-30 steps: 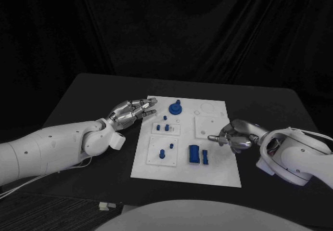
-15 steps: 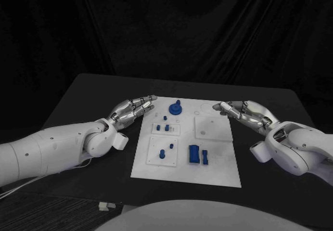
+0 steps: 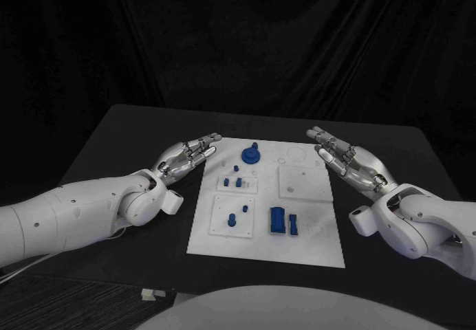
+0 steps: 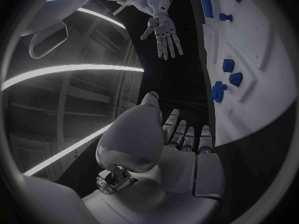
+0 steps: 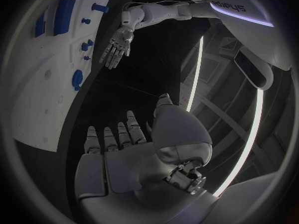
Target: Assemble the parts on the task board
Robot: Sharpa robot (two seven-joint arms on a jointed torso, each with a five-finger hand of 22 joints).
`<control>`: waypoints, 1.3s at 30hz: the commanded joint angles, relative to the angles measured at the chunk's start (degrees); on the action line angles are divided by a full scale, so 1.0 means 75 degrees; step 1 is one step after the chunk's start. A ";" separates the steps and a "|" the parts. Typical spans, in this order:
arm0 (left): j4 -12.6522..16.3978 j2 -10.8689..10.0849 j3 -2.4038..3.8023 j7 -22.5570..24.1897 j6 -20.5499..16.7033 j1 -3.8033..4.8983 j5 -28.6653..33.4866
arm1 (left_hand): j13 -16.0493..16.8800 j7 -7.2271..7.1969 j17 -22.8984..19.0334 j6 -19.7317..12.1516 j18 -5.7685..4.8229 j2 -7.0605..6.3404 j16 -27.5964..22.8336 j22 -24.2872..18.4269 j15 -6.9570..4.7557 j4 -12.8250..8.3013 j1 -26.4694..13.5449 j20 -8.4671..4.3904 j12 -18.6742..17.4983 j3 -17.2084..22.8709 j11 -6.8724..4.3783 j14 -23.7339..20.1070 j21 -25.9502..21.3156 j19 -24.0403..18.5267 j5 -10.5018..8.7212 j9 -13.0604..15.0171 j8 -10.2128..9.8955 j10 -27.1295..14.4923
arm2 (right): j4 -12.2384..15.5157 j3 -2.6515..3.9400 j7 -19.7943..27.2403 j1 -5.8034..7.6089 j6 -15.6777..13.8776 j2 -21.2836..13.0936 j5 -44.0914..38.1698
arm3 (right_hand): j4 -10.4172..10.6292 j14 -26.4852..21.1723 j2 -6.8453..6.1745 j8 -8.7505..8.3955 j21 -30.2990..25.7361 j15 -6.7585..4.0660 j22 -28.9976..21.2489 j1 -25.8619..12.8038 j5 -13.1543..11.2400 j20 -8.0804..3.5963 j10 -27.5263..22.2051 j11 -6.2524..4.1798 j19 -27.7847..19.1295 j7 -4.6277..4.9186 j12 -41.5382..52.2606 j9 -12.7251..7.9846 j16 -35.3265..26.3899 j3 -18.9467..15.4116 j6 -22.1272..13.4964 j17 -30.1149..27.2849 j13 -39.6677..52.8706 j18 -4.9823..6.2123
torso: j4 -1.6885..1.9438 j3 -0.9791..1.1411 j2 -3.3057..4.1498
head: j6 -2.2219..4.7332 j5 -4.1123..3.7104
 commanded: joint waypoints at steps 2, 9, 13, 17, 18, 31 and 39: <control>0.0005 0.0003 0.0005 -0.0003 -0.0027 -0.0001 -0.0001 | -0.0252 -0.0244 -0.0006 -0.1025 -0.0371 -0.0356 -0.0027 -0.0087 0.0203 -0.0660 -0.3256 -0.0682 -0.0548 0.0473 0.0026 0.0002 -0.0053 -0.0025 -0.1051 -0.0341 -0.0367 -0.0384 | -0.0010 0.0008 0.0020 -0.0006 -0.0016 0.0012 0.0013 | -0.0936 0.0007 -0.0652 -0.0600 -0.0048 -0.0212 -0.0007 -0.2985 -0.0794 -0.0520 -0.0267 0.0772 -0.0002 0.0834 -0.0681 -0.0932 -0.0027 0.0740 -0.1133 -0.0007 -0.0466 -0.0394 | -0.0002 0.0002 -0.0003 | 0.0009 -0.0001; 0.0210 0.0053 0.0177 -0.0127 -0.0629 -0.0017 0.0186 | -0.0252 -0.0244 -0.0006 -0.1602 -0.0470 -0.0557 -0.0027 -0.0087 0.0203 -0.1032 -0.5090 -0.0682 -0.0856 0.0757 0.0026 0.0002 -0.0053 -0.0025 -0.1639 -0.0341 -0.0367 -0.0384 | -0.0206 0.0291 -0.0063 -0.0079 -0.0532 0.0366 0.0616 | -0.2234 0.0007 -0.0652 -0.0600 -0.0048 -0.0212 -0.0007 -0.6398 -0.0794 -0.1173 -0.0267 0.0772 -0.0002 0.0834 -0.0681 -0.0932 -0.0027 0.1746 -0.2544 -0.0007 -0.0466 -0.1200 | -0.0057 0.0055 -0.0091 | 0.0310 -0.0071; 0.0435 0.0108 0.0367 -0.0264 -0.1294 -0.0035 0.0392 | -0.0252 -0.0244 -0.0006 -0.1864 -0.0587 -0.0657 -0.0027 -0.0087 0.0203 -0.1206 -0.5920 -0.0682 -0.0994 0.0888 0.0026 0.0002 -0.0053 -0.0025 -0.1907 -0.0341 -0.0367 -0.0384 | -0.0422 0.0603 -0.0156 -0.0160 -0.1101 0.0757 0.1280 | -0.2234 0.0007 -0.0652 -0.0600 -0.0048 -0.0212 -0.0007 -0.6991 -0.0794 -0.1173 -0.0267 0.0772 -0.0002 0.0834 -0.0681 -0.0932 -0.0027 0.1746 -0.2544 -0.0007 -0.0466 -0.1200 | -0.0118 0.0113 -0.0188 | 0.0642 -0.0148; 0.0736 0.0182 0.0621 -0.0447 -0.2182 -0.0060 0.0667 | -0.0252 -0.0244 -0.0006 -0.2073 -0.0584 -0.1235 -0.0027 -0.0087 0.0203 -0.1341 -0.6577 -0.0682 -0.1100 0.0992 0.0026 0.0002 -0.0053 -0.0025 -0.2119 -0.0341 -0.0367 -0.0384 | -0.0694 0.0996 -0.0272 -0.0262 -0.1817 0.1249 0.2117 | -0.2234 0.0007 -0.0652 -0.0600 -0.0048 -0.0212 -0.0007 -0.7550 -0.0794 -0.1173 -0.0267 0.0772 -0.0002 0.0834 -0.0681 -0.0932 -0.0027 0.1746 -0.2544 -0.0007 -0.0466 -0.1200 | -0.0199 0.0192 -0.0318 | 0.1086 -0.0251; 0.0817 0.0201 0.0689 -0.0496 -0.2420 -0.0067 0.0741 | -0.0252 -0.0244 -0.0006 -0.2128 -0.0656 -0.1235 -0.0027 -0.0087 0.0203 -0.1371 -0.6745 -0.0682 -0.1122 0.1022 0.0026 0.0002 -0.0053 -0.0025 -0.2174 -0.0341 -0.0367 -0.0384 | -0.0755 0.1084 -0.0298 -0.0285 -0.1978 0.1359 0.2305 | -0.2234 0.0007 -0.0652 -0.0600 -0.0048 -0.0212 -0.0007 -0.7550 -0.0794 -0.1173 -0.0267 0.0772 -0.0002 0.0834 -0.0681 -0.0932 -0.0027 0.1746 -0.2544 -0.0007 -0.0466 -0.1200 | -0.0221 0.0212 -0.0352 | 0.1204 -0.0279; 0.1791 0.0439 0.1510 -0.1087 -0.5291 -0.0146 0.1631 | -0.0252 -0.0244 -0.0006 -0.2632 -0.1239 -0.1235 -0.0027 -0.0087 0.0203 -0.2222 -0.8403 -0.0682 -0.1772 0.1600 0.0026 0.0002 -0.0053 -0.0025 -0.2710 -0.0341 -0.0367 -0.0384 | -0.1110 0.1596 -0.0450 -0.0417 -0.2912 0.2001 0.3395 | -0.2234 0.0007 -0.0652 -0.0600 -0.0048 -0.0212 -0.0007 -0.7550 -0.0794 -0.1173 -0.0267 0.0772 -0.0002 0.0834 -0.0681 -0.0932 -0.0027 0.1746 -0.2544 -0.0007 -0.0466 -0.1200 | -0.0381 0.0367 -0.0608 | 0.2078 -0.0482; 0.1943 0.0476 0.1639 -0.1180 -0.5739 -0.0158 0.1770 | -0.0252 -0.0244 -0.0006 -0.3357 -0.1239 -0.1235 -0.0027 -0.0087 0.0203 -0.2222 -0.9049 -0.0682 -0.1772 0.1600 0.0026 0.0002 -0.0053 -0.0025 -0.3439 -0.0341 -0.0367 -0.0384 | -0.1110 0.1596 -0.0450 -0.0417 -0.2912 0.2001 0.3395 | -0.2234 0.0007 -0.0652 -0.0600 -0.0048 -0.0212 -0.0007 -0.7550 -0.0794 -0.1173 -0.0267 0.0772 -0.0002 0.0834 -0.0681 -0.0932 -0.0027 0.1746 -0.2544 -0.0007 -0.0466 -0.1200 | -0.0382 0.0368 -0.0609 | 0.2084 -0.0483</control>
